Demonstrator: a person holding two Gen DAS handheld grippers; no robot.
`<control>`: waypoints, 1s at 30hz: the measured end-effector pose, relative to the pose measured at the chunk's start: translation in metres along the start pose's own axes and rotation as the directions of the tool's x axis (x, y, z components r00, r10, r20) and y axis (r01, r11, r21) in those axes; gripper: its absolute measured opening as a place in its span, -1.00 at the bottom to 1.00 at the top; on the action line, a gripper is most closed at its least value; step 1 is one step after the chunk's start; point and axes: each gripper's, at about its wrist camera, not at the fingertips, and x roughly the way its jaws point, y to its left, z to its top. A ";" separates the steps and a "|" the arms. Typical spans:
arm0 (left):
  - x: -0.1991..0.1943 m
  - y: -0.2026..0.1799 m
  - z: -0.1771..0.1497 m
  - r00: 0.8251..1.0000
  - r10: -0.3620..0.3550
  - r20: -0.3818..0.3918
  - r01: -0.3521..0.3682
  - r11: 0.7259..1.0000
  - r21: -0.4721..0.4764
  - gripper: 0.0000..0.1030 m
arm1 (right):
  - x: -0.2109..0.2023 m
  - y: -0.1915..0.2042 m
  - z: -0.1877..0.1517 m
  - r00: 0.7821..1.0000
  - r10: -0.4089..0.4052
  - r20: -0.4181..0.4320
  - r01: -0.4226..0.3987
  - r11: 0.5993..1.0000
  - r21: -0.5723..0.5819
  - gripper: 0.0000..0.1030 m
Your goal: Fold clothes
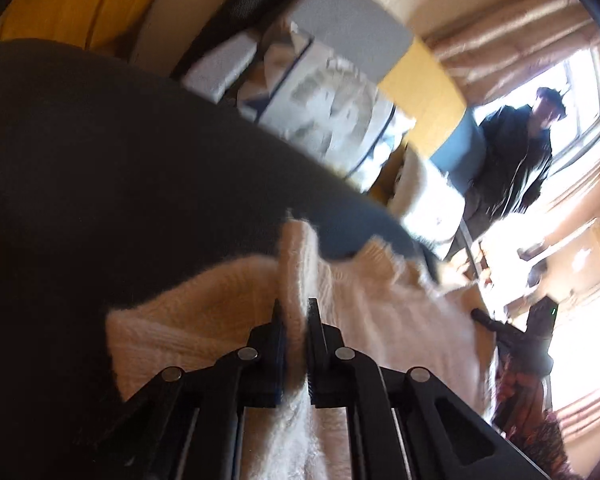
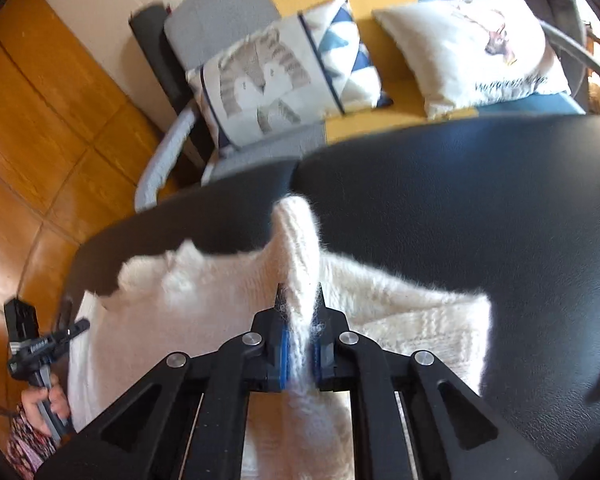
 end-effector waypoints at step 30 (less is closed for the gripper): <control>-0.006 -0.040 -0.073 0.954 0.233 0.189 -0.220 0.972 -0.086 -0.61 | 0.070 0.241 -0.077 0.976 -0.083 -0.200 -0.053 0.805 -0.591 -0.43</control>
